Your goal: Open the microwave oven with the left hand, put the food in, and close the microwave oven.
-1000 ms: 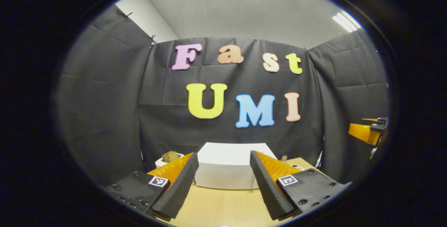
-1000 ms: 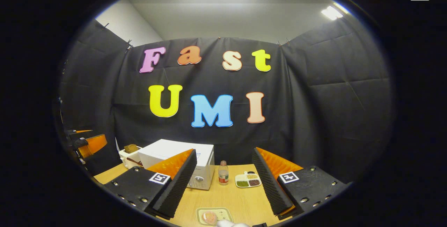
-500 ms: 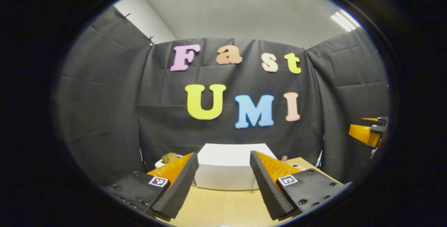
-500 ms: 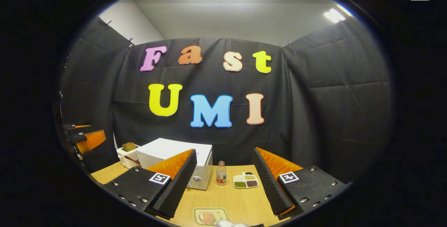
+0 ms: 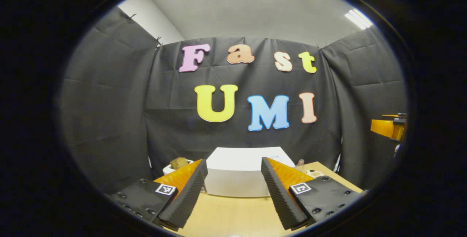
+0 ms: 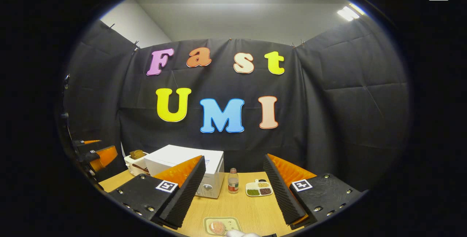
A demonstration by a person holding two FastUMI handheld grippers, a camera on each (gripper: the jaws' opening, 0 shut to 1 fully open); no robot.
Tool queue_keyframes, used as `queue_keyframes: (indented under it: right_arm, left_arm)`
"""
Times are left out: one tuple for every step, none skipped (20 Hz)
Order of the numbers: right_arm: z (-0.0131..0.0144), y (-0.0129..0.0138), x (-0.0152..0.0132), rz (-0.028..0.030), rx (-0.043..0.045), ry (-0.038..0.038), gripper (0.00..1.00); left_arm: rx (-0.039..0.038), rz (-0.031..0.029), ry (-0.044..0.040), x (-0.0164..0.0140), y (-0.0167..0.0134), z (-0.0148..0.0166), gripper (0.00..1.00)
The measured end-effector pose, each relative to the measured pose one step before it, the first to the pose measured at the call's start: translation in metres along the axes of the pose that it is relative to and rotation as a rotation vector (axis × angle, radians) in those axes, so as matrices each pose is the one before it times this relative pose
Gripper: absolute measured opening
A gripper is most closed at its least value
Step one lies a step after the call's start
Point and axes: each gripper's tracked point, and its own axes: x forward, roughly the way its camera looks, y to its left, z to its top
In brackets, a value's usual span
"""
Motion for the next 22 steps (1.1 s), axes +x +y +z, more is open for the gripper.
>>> queue_keyframes:
  right_arm:
    - [0.00343, -0.00328, 0.00022, -0.00284, -0.00227, -0.00108, 0.98]
    - [0.00366, -0.00374, -0.00076, -0.00488, -0.0031, -0.00241, 0.97]
    - [0.00432, -0.00373, -0.0001, -0.00514, -0.00348, -0.00042, 0.97]
    - [0.00162, -0.00362, -0.00084, -0.00352, -0.00246, 0.00518, 0.98]
    - [0.0025, -0.00329, 0.00102, -0.00177, -0.00119, 0.00939, 0.98]
    - [0.00086, -0.00391, 0.00006, -0.00109, -0.00854, 0.01143, 0.98]
    - [0.00295, -0.00527, 0.00135, -0.00961, -0.01915, 0.01169, 0.98]
    - [0.00269, -0.00902, 0.001, -0.02066, -0.01823, 0.00767, 0.98]
    - [0.00574, -0.00581, 0.00118, -0.01315, -0.00794, 0.00041, 0.98]
    - [0.00394, -0.00435, 0.0007, -0.01291, -0.00191, 0.00235, 0.97]
    - [0.00336, -0.00537, 0.00036, -0.0165, -0.00216, 0.00511, 0.97]
    - [0.00167, -0.00453, 0.00003, -0.01354, -0.00424, 0.00249, 0.98]
    - [-0.00061, -0.00346, 0.00115, -0.0105, -0.00445, 0.01031, 0.98]
    - [-0.00373, -0.00302, 0.00087, -0.00911, 0.00053, 0.01778, 0.98]
    - [-0.0024, -0.00155, 0.00111, -0.0042, 0.00499, 0.01596, 0.98]
    - [-0.00425, -0.00282, 0.0017, -0.00863, 0.00283, 0.01563, 0.98]
    - [-0.00286, -0.00402, 0.0037, -0.01461, -0.0033, 0.00774, 0.98]
    - [-0.00569, -0.00594, 0.00392, -0.02337, -0.00619, 0.01336, 0.98]
    - [-0.00682, -0.00293, 0.00346, -0.01348, -0.00631, 0.02083, 0.98]
    - [-0.00574, 0.0002, 0.00258, -0.00614, 0.00054, 0.01683, 0.98]
    - [-0.00367, 0.00144, 0.00269, -0.00221, 0.00321, 0.0125, 0.97]
    - [-0.00394, 0.0008, 0.00312, -0.00384, 0.00048, 0.01291, 0.97]
  left_arm:
    - [-0.00446, -0.01183, 0.00695, 0.00512, -0.00676, -0.01517, 0.96]
    - [-0.00057, -0.01245, 0.011, 0.0057, -0.00854, -0.01485, 0.96]
    - [0.00263, -0.01769, 0.00342, 0.00859, -0.01137, -0.01337, 0.96]
    - [0.00814, -0.01108, 0.01227, 0.01005, -0.0089, -0.01674, 0.96]
    - [0.00952, -0.01645, 0.00556, 0.01051, -0.01198, -0.01567, 0.96]
    - [0.00496, -0.01676, 0.00516, 0.013, -0.01259, -0.01672, 0.96]
    - [-0.00139, -0.01552, 0.00956, 0.01326, -0.01216, -0.01598, 0.96]
    - [-0.00947, -0.01764, 0.00385, 0.01539, -0.01177, -0.01495, 0.96]
    - [-0.01276, -0.01072, 0.01192, 0.01542, -0.01138, -0.01785, 0.98]
    - [-0.01161, -0.01197, -0.00798, 0.01821, -0.0084, -0.01386, 0.98]
    - [-0.00609, -0.00606, 0.00234, 0.01788, -0.0069, -0.01617, 0.97]
    - [0.00619, -0.00627, 0.01564, 0.019, -0.00551, -0.01772, 0.96]
    - [0.01053, 0.00318, 0.01685, 0.01796, -0.00253, -0.01601, 0.98]
    - [0.01745, 0.0033, 0.00337, 0.01957, -0.00212, -0.01303, 0.99]
    - [0.01975, 0.00893, 0.01334, 0.01832, 0.00106, -0.01041, 0.99]
    - [-0.00026, 0.00011, 0.01429, 0.01555, -0.0013, -0.01301, 0.98]
    - [-0.01612, -0.01081, 0.00108, 0.01665, -0.00338, -0.00812, 0.98]
    - [-0.01179, -0.00518, 0.00933, 0.0126, -0.0005, -0.00756, 0.98]
    - [0.00149, -0.00205, 0.0171, 0.01261, 0.00144, -0.00887, 0.98]
    - [0.01275, 0.00356, 0.00326, 0.01261, 0.00172, -0.00366, 0.98]
    - [0.00744, 0.0042, -0.00951, 0.00847, 0.00226, 0.00078, 0.98]
    - [0.00174, -0.00058, 0.00274, 0.00739, -0.00005, 0.00025, 0.99]
